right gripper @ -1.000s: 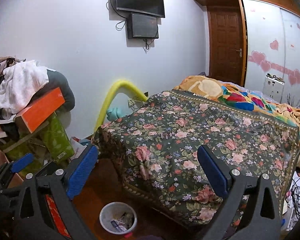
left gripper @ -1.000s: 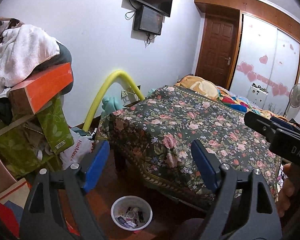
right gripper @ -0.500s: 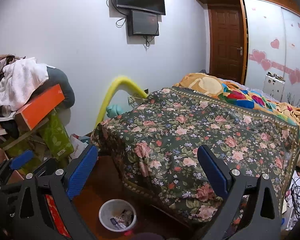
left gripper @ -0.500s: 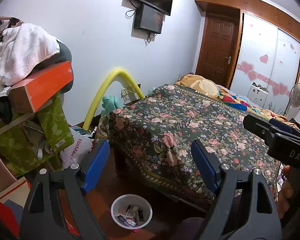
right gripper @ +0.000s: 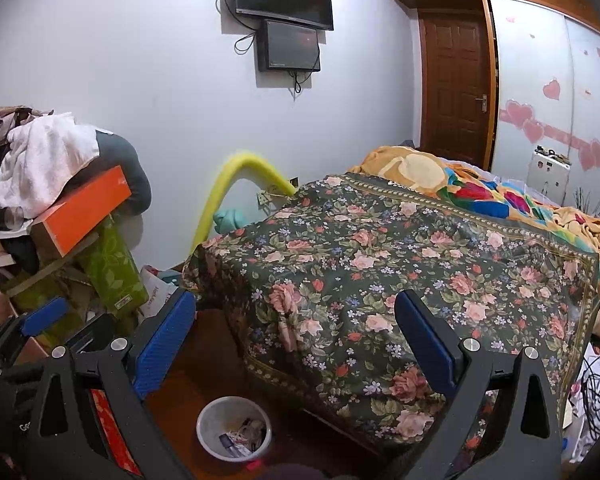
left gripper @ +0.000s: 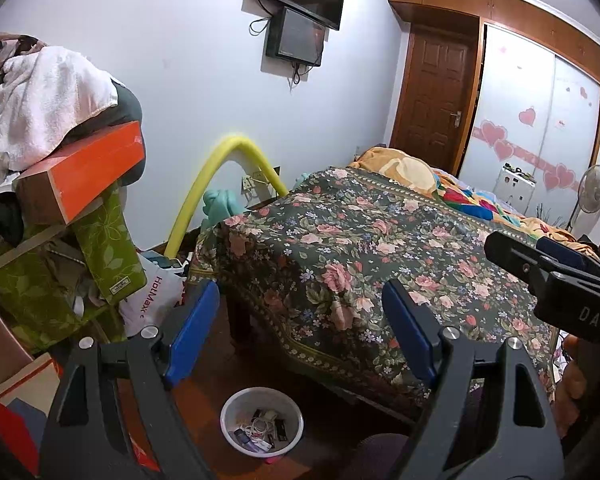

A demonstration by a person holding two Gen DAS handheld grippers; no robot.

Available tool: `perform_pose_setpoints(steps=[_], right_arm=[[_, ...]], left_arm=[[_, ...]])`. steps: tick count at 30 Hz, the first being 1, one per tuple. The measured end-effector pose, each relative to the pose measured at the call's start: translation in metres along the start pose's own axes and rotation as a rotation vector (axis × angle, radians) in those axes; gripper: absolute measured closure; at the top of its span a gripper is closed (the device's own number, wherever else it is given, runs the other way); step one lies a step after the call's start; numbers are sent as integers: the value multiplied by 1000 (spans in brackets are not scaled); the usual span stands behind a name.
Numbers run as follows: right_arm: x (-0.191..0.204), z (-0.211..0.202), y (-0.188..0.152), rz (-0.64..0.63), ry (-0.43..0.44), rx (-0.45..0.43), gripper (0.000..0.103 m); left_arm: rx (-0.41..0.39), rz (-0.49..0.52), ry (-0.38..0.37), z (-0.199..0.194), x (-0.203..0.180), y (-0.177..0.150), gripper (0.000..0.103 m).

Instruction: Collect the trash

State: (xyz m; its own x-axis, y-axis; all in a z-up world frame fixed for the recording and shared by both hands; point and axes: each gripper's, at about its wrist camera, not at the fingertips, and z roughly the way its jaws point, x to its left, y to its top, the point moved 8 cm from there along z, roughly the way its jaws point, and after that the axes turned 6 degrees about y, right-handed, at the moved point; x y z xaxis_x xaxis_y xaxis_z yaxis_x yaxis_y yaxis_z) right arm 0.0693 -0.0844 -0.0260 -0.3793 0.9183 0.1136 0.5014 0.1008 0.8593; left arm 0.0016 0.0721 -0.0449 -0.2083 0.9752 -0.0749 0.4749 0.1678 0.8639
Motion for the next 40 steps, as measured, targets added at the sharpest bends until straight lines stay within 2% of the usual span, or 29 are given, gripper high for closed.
perform_pose_setpoints(steps=[19, 40], right_arm=[[2, 0, -2, -2, 0, 1, 4], [-2, -3, -3, 14, 5, 2, 4]], left_arm=[[23, -27, -3, 4, 2, -2, 20], [22, 5, -3, 0, -7, -1, 20]])
